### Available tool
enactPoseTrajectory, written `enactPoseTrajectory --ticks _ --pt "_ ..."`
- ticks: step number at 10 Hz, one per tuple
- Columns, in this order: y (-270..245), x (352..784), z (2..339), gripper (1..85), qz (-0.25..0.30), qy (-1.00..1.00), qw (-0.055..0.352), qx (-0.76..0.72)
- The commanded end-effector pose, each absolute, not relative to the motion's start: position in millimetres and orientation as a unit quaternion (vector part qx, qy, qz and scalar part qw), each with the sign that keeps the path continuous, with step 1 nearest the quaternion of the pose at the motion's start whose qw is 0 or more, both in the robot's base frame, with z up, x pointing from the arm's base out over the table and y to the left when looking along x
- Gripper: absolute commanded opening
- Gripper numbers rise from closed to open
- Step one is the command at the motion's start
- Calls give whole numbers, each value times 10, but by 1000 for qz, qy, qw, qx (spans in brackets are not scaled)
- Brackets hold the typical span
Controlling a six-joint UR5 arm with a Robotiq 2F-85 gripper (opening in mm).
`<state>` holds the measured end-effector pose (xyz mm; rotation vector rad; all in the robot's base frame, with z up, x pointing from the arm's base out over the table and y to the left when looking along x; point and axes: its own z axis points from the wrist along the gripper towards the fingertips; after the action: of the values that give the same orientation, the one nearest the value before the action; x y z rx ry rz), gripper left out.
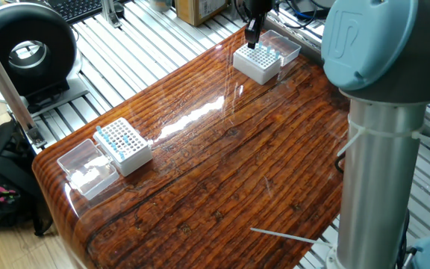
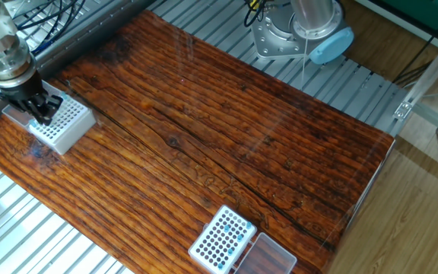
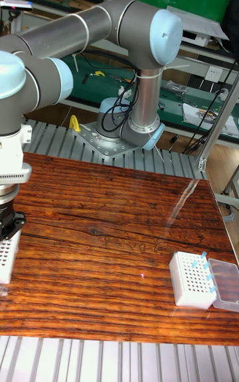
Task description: Transfer all medium pipette tips from one holder to another
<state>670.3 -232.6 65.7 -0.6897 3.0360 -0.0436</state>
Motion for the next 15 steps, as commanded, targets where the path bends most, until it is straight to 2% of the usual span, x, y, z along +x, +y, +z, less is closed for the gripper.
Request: enactPoseTrajectory --ticks 1,6,15 --pt "-2310 6715 670 133 -9 976 18 -217" --pt "-2263 6717 821 107 -5 977 10 -215" --pt "-2008 6731 1492 67 -10 979 -25 -202"
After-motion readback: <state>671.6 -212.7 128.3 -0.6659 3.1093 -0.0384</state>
